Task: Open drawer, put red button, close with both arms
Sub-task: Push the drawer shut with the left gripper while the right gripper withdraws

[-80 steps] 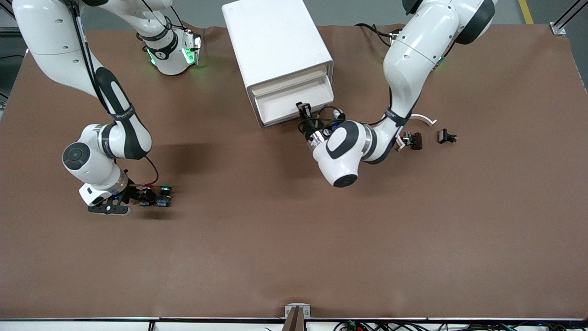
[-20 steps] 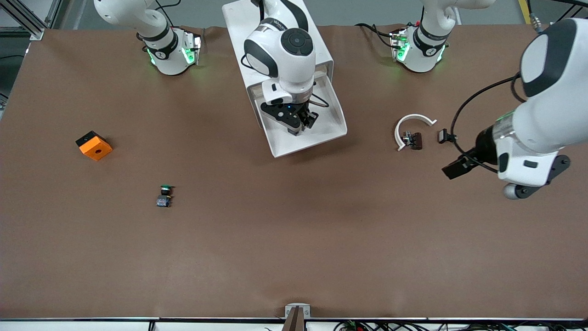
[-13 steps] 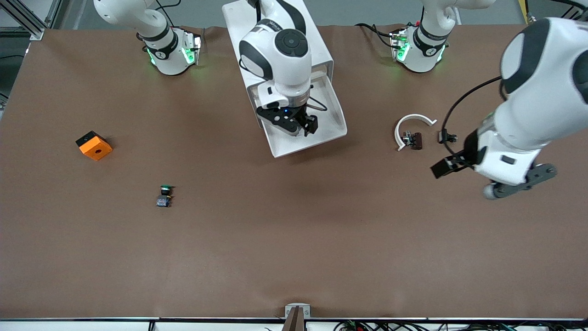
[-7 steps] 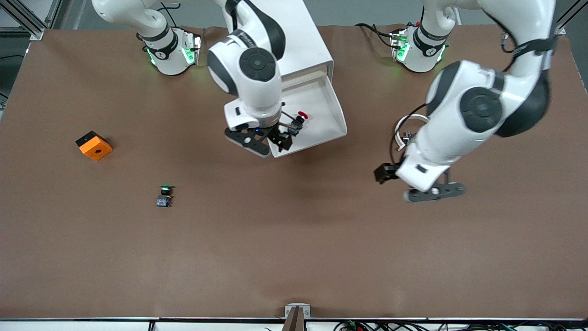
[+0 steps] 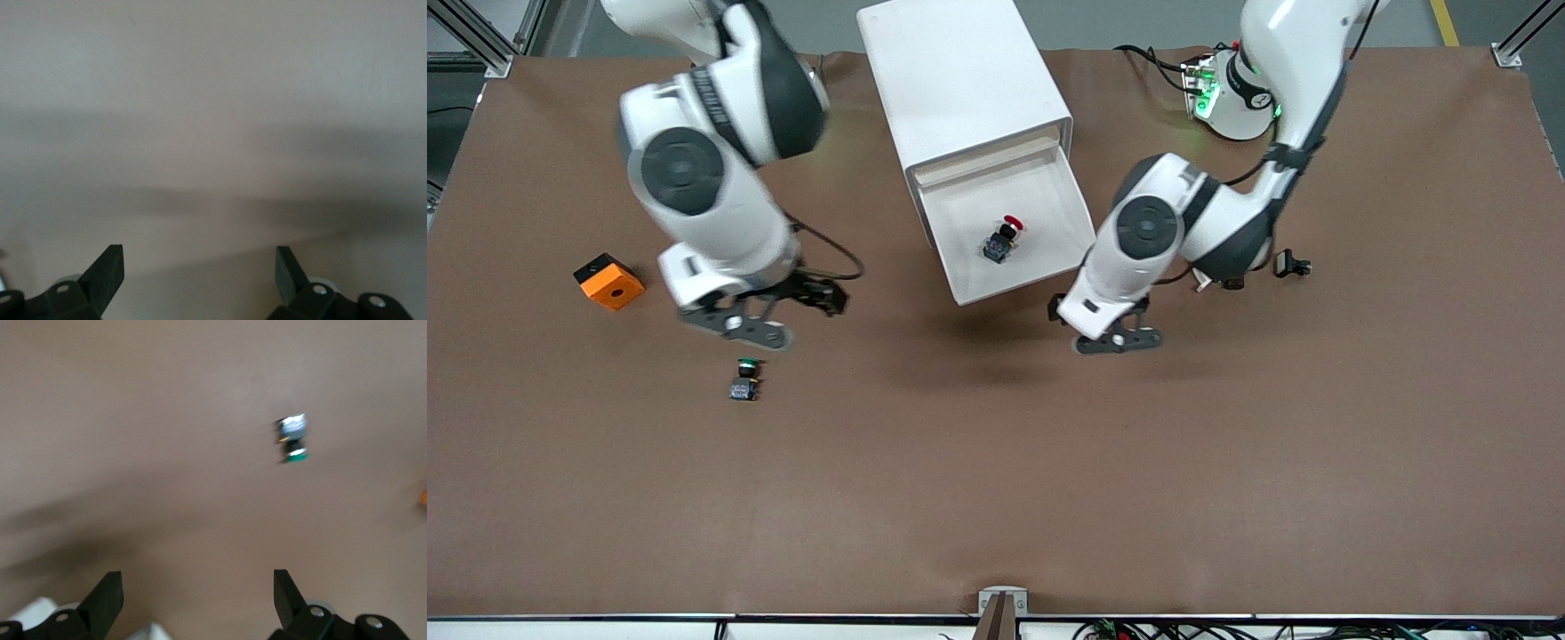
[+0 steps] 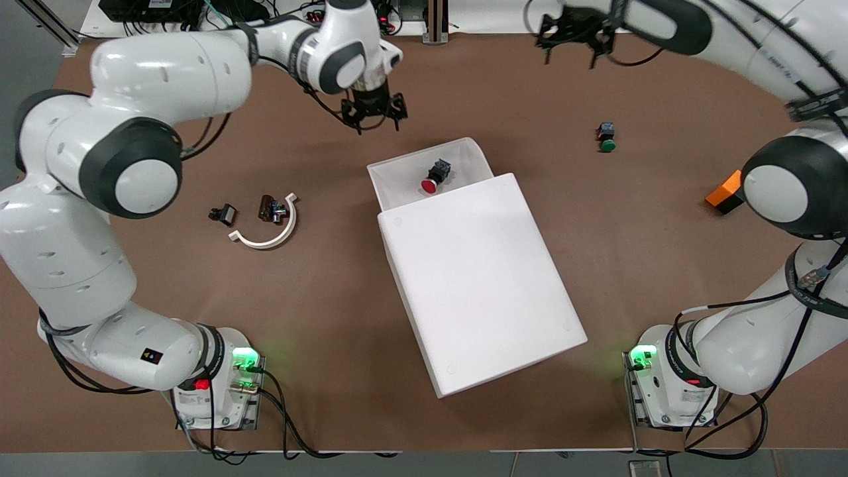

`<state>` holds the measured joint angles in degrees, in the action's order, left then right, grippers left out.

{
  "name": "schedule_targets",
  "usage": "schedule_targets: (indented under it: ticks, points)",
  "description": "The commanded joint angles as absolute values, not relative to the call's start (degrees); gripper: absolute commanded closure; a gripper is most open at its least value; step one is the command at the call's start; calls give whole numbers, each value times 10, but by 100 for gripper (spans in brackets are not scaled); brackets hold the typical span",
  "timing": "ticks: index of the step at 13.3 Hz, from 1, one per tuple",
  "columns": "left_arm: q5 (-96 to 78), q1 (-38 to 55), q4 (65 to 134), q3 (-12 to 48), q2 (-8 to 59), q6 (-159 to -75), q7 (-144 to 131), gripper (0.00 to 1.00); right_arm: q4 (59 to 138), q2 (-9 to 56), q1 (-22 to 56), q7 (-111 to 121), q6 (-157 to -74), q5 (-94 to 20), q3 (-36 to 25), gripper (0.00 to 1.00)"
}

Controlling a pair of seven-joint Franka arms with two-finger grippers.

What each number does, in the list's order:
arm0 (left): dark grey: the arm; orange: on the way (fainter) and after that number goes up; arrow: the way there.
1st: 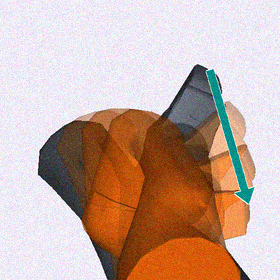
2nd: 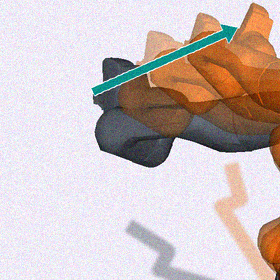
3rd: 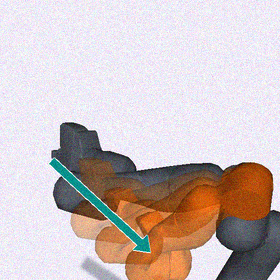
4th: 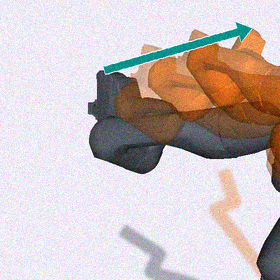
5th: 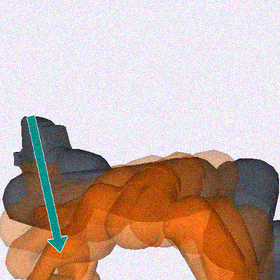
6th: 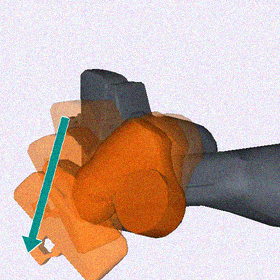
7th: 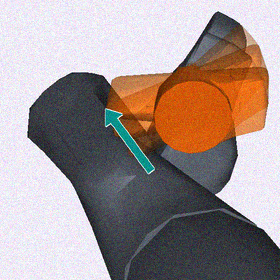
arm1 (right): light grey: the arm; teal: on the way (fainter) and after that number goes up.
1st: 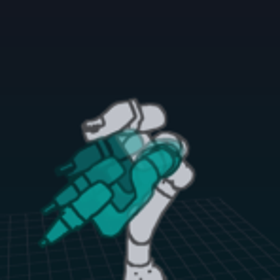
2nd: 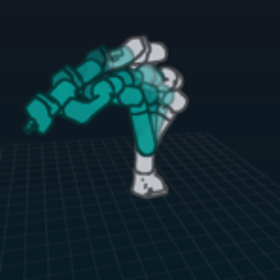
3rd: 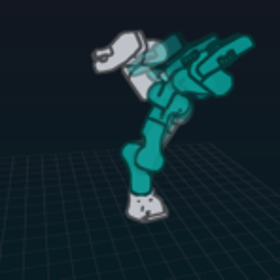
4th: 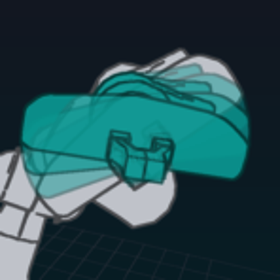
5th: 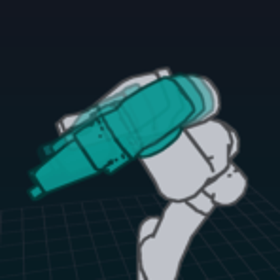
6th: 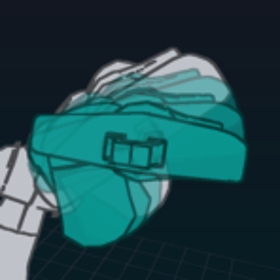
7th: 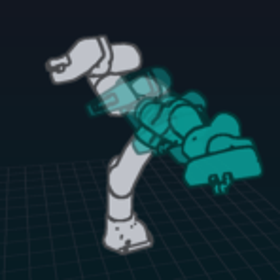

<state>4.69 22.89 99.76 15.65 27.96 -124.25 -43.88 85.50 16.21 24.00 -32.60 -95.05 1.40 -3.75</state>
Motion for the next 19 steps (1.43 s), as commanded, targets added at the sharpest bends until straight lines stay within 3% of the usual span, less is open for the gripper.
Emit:
schedule_targets:
  ticks: [1,7,12,16,19]
  points:
    - [62,241,995,158,294,-1247,-454,0,861,135,163,-187,-917,14,-26,0]
    - [61,306,998,188,302,-1197,-588,0,859,122,37,41,-890,21,-27,0]
    - [-39,304,998,248,294,-1084,-601,0,820,127,26,44,-879,26,-27,0]
    - [-51,307,998,287,301,-1083,-655,0,817,123,1,17,-859,14,-23,0]
    - [-60,298,996,287,301,-1081,-656,0,845,72,0,18,-860,9,-22,0]
